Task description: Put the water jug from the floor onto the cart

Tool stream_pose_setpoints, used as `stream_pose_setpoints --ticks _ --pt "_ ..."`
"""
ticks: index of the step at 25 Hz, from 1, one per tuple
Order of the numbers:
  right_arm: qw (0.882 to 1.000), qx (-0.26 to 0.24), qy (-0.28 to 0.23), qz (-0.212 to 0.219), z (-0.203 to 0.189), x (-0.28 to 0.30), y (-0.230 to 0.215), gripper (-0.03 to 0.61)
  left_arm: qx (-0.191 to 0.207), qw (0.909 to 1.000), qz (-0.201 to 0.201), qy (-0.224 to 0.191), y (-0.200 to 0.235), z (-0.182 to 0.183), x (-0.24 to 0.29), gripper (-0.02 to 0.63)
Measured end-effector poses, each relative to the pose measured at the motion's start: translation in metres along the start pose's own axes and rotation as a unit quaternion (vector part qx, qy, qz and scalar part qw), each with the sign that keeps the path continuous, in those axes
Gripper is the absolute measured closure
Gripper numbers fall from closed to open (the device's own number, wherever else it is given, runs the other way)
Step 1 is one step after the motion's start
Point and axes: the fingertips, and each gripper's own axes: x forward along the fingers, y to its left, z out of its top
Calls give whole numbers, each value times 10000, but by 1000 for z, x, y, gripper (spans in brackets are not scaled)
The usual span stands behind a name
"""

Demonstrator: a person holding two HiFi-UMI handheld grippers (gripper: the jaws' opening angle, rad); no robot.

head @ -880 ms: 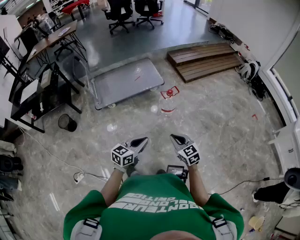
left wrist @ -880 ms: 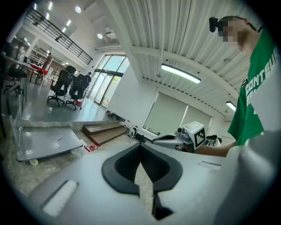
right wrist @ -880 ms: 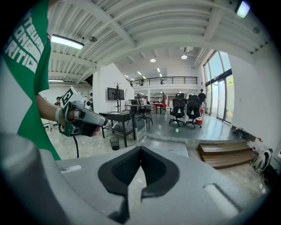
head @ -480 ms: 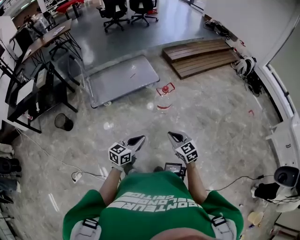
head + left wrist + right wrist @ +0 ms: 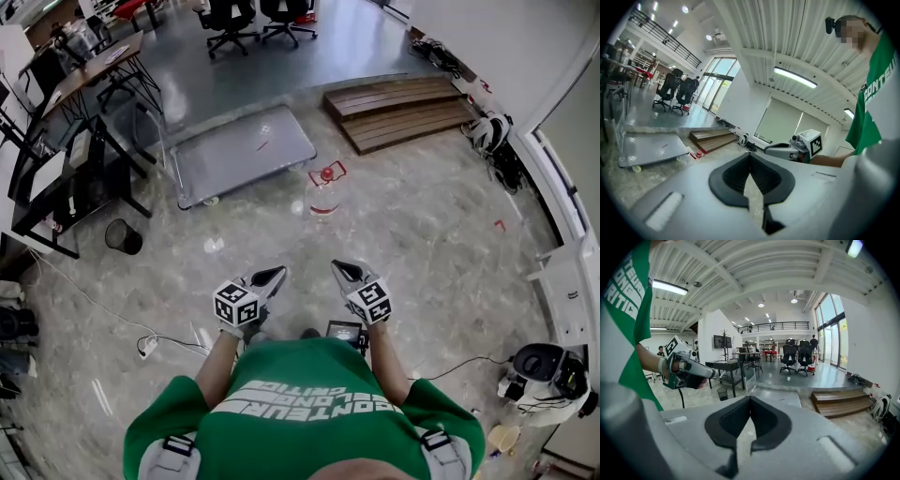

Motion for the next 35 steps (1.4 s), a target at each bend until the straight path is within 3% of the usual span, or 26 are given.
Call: stream_pose_setpoints --ticks 19,29,35 --pt "9998 190 -100 33 -23 -22 -37 586 -123 9994 322 -85 -28 -20 25 600" --pt "9994 281 156 -139 -36 -20 -53 586 -141 9999 -14 -9 -15 -12 53 600" --pt "9988 326 275 -259 -30 3 -74 586 -184 9997 -178 -47 14 6 69 600"
